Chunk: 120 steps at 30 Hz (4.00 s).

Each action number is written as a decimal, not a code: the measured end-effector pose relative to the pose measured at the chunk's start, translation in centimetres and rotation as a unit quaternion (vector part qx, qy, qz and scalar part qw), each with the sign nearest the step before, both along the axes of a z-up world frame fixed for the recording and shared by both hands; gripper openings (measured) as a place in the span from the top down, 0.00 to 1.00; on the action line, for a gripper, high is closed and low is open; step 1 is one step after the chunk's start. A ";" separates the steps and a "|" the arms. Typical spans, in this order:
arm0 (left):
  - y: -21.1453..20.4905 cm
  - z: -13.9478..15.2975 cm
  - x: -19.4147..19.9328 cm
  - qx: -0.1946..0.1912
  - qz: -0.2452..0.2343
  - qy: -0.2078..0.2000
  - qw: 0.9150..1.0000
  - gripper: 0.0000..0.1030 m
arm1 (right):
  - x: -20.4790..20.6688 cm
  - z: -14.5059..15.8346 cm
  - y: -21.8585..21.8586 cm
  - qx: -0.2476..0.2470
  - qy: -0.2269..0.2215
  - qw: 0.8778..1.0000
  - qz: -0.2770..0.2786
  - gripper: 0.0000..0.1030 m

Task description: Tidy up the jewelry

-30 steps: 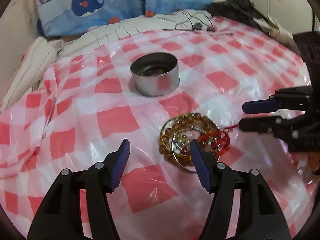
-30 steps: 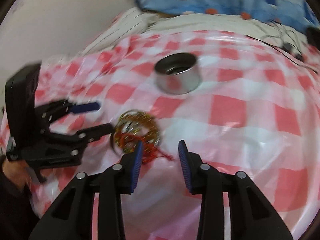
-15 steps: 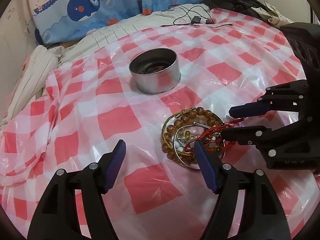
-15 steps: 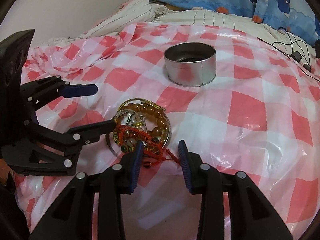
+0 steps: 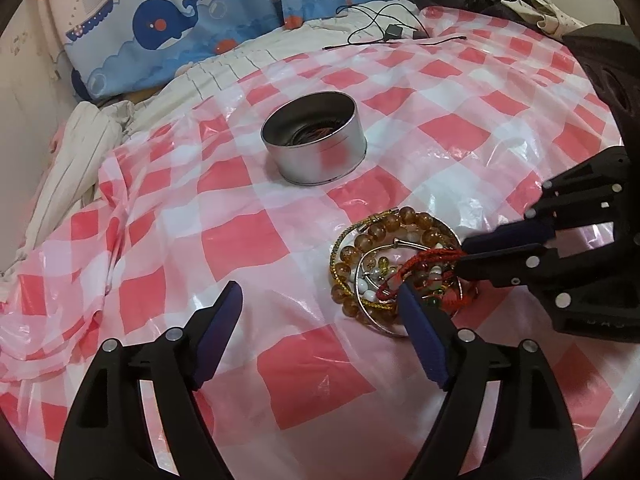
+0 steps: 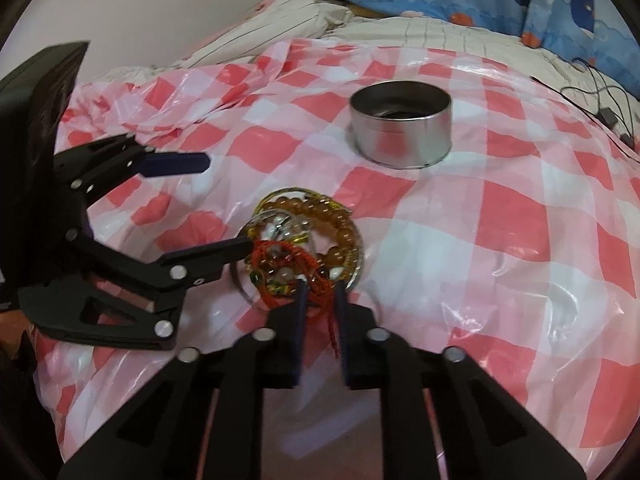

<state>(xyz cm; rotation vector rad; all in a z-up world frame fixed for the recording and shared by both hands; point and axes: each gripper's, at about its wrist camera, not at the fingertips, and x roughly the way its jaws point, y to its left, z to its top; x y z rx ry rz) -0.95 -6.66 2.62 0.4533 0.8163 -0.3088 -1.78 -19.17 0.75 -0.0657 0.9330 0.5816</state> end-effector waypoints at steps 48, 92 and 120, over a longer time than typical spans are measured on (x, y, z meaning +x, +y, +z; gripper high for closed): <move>-3.1 0.4 -0.6 -0.092 -0.098 -0.008 0.991 0.38 | 2.1 1.9 -6.6 0.079 0.000 0.989 -0.126 0.61; 2.9 3.4 1.4 -0.206 -0.039 0.027 0.977 0.91 | 0.3 3.8 -4.7 0.185 0.008 0.983 0.019 0.95; 1.3 2.5 1.0 -0.127 -0.036 0.006 0.991 0.91 | 1.3 2.6 -5.0 0.131 0.002 0.990 -0.041 0.95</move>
